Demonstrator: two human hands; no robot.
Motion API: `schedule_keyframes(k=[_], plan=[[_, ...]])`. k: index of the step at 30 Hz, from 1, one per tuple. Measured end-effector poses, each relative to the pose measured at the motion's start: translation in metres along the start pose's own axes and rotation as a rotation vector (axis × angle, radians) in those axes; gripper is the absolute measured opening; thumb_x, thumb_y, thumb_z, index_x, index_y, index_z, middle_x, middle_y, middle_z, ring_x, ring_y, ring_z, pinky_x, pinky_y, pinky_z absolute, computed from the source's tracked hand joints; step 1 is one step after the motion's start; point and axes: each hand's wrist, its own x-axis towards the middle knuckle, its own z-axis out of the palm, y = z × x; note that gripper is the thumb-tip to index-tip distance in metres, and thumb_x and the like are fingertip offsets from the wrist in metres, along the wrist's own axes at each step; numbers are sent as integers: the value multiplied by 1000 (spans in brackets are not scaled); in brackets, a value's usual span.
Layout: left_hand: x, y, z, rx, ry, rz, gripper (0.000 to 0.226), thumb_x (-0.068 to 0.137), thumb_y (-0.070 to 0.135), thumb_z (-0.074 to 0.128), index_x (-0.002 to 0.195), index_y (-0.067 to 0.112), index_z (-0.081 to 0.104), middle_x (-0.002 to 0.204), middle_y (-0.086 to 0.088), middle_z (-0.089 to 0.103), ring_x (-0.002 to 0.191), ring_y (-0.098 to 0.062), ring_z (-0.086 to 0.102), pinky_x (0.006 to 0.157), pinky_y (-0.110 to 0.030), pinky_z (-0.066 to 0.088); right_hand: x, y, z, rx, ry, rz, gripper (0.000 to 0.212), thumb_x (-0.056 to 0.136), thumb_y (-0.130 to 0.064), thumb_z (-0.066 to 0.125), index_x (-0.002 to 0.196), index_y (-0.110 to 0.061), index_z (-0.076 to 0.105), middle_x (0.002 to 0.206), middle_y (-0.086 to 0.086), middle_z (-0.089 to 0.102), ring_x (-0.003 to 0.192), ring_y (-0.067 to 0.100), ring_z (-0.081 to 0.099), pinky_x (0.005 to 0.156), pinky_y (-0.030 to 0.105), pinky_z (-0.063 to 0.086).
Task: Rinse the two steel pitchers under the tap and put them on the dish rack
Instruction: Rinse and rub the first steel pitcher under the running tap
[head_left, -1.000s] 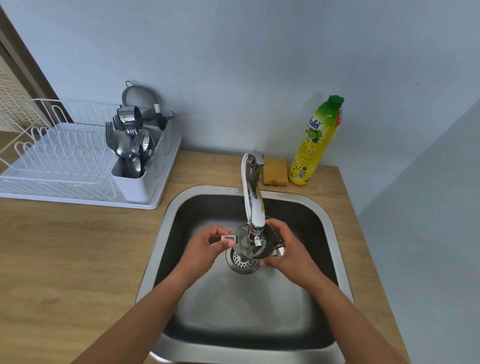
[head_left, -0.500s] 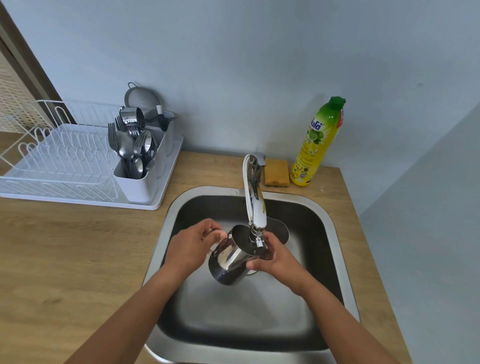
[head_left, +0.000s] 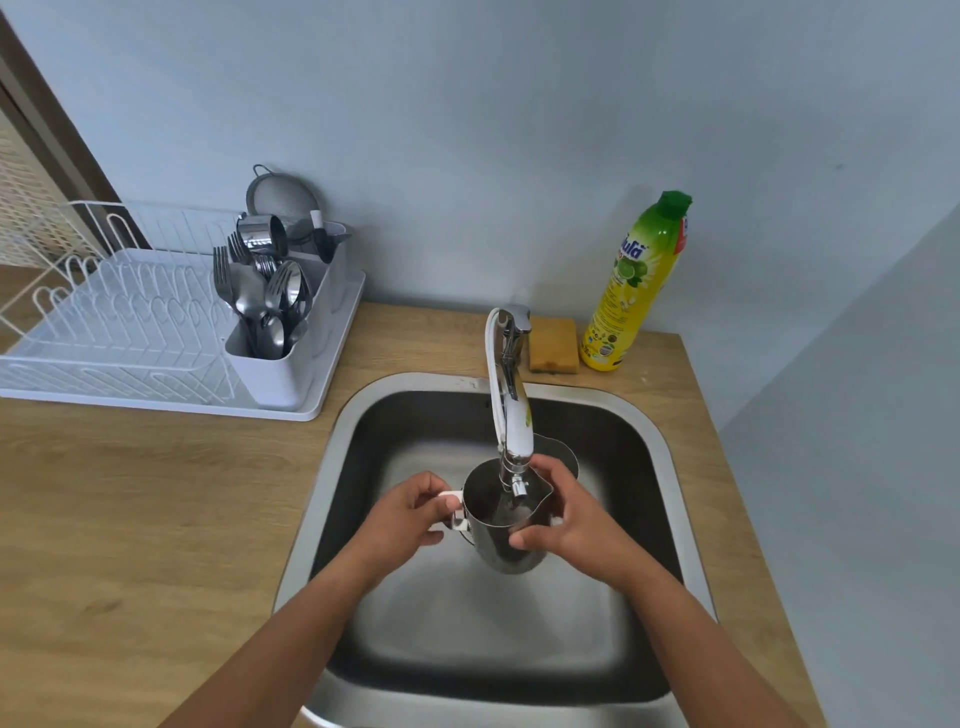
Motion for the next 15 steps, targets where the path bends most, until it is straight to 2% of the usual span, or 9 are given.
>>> schedule_keyframes(k=[2, 4, 8, 9, 13, 15], plan=[[1, 0, -5, 37, 40, 14, 20, 93, 18, 61, 97, -2, 58, 91, -18, 70, 83, -17, 63, 75, -29, 52, 4, 1, 5, 7, 1, 7, 80, 71, -9, 84, 128, -46, 42, 130, -9, 57, 121, 14, 57, 104, 31, 47], [1, -1, -9, 81, 65, 17, 20, 92, 22, 63, 94, 2, 61, 90, -16, 73, 77, -15, 65, 73, -29, 54, 7, 3, 7, 0, -11, 26, 78, 70, -18, 85, 129, -44, 42, 131, -7, 58, 121, 16, 57, 107, 39, 46], [-2, -1, -4, 89, 11, -12, 21, 92, 24, 62, 94, 3, 63, 85, -7, 76, 72, -15, 67, 69, -28, 55, 3, 2, -3, -33, -49, 44, 63, 79, -12, 80, 122, -40, 44, 118, -10, 62, 108, 9, 62, 94, 24, 51], [-1, -1, -1, 88, 9, -9, 22, 93, 24, 62, 95, 3, 63, 83, -5, 75, 72, -15, 67, 69, -27, 55, 3, 3, -5, -33, -39, 47, 64, 79, -11, 80, 124, -40, 44, 118, -11, 61, 110, 10, 62, 95, 25, 50], [4, -2, -5, 117, 74, 4, 19, 91, 27, 63, 91, 8, 65, 84, -6, 75, 77, -17, 69, 73, -32, 57, 7, 4, 4, -29, -10, 52, 71, 75, -17, 82, 129, -42, 43, 132, -5, 58, 123, 20, 56, 108, 43, 46], [4, -3, -7, 119, 43, -11, 18, 92, 27, 63, 90, 9, 65, 86, -8, 76, 76, -19, 70, 73, -33, 57, 8, 3, 2, -49, -40, 65, 67, 77, -17, 81, 126, -43, 43, 127, -6, 60, 119, 18, 58, 106, 42, 47]])
